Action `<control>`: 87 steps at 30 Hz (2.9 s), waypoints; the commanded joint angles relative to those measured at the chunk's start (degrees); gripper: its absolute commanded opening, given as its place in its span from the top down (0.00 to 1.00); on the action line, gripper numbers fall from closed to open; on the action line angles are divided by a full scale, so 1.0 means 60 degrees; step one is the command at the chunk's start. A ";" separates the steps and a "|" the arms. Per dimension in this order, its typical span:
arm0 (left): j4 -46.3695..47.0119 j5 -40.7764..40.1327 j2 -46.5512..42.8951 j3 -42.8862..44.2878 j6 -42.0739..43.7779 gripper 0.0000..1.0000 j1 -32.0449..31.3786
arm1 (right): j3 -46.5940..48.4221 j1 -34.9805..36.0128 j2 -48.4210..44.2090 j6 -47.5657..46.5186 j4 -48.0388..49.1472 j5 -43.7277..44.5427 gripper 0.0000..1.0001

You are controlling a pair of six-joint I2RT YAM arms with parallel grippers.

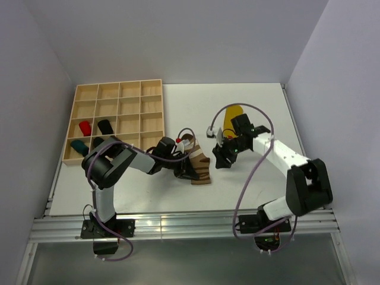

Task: Roll the socks
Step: Roll the sock at the center of the board.

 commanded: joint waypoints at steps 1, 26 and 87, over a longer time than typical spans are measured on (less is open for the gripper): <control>-0.3075 0.0419 0.0454 0.0268 0.0574 1.00 0.0072 | -0.1340 0.0894 -0.1289 -0.0935 0.1314 0.0609 0.44; -0.5289 0.0684 0.1084 0.0958 0.1291 1.00 0.0292 | -0.3646 0.6187 -0.1806 -0.0732 0.4787 0.4010 0.42; -0.2668 -0.2770 -0.1580 0.0095 0.0485 0.67 0.0468 | 0.0937 0.2614 0.3628 -0.2548 -0.2489 -0.0970 0.76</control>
